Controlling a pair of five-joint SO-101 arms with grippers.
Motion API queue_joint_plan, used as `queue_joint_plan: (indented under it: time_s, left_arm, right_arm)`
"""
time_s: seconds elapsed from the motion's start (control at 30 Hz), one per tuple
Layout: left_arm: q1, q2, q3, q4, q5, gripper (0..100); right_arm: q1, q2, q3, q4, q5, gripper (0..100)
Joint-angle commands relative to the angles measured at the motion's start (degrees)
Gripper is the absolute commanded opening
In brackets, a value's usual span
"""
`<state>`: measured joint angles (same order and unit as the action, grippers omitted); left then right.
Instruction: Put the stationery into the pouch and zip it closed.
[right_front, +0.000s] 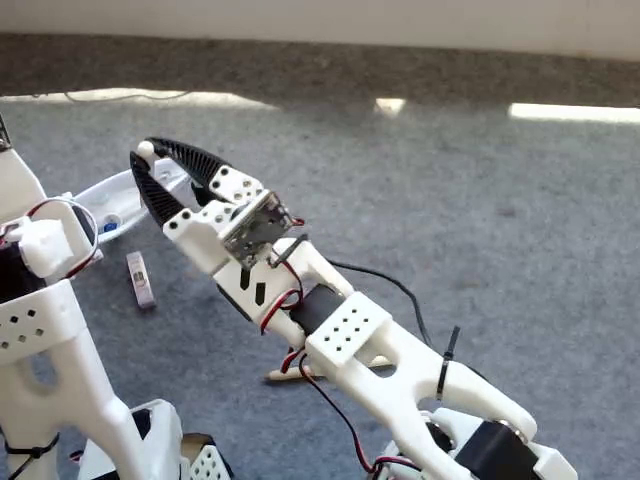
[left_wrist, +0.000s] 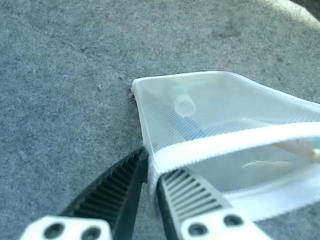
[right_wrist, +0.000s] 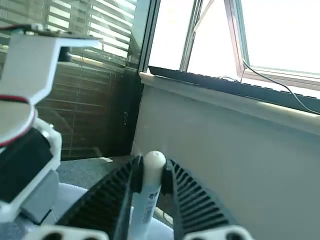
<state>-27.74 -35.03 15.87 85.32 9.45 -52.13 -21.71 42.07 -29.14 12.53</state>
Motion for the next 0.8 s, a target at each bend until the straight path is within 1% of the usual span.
queue_joint_plan:
  time_s: [0.0,0.13,0.2,0.37,0.47,0.6,0.67,0.77]
  left_arm:
    - [-0.7,-0.2,0.5,-1.0,-0.3,1]
    - [-0.7,-0.2,0.6,-1.0,-0.3,1]
    - [-0.7,-0.2,0.6,-1.0,-0.3,1]
    - [-0.7,-0.2,0.6,-0.9,-0.3,1]
    - [-0.7,-0.2,0.6,-0.8,-0.3,1]
    - [-0.7,-0.2,0.6,-1.0,-0.3,1]
    - [-0.7,-0.2,0.6,-1.1,-0.3,1]
    - [-0.7,-0.2,0.6,-1.1,-0.3,1]
  right_arm:
    - [-0.2,-0.3,-3.1,-1.2,1.3,3.1]
    - [-0.3,-0.4,-3.3,-0.8,1.3,13.1]
    - [-1.7,-0.5,-3.3,-0.8,1.3,16.4]
    - [-5.2,-0.5,-3.5,-0.8,1.5,16.6]
    - [-5.3,-1.0,-3.5,-0.8,1.5,16.6]
    - [-5.2,-5.7,-3.1,-0.6,1.5,16.6]
    - [-5.2,-9.4,-3.1,2.9,1.5,16.6]
    - [-5.2,-15.6,-3.5,12.1,1.2,16.6]
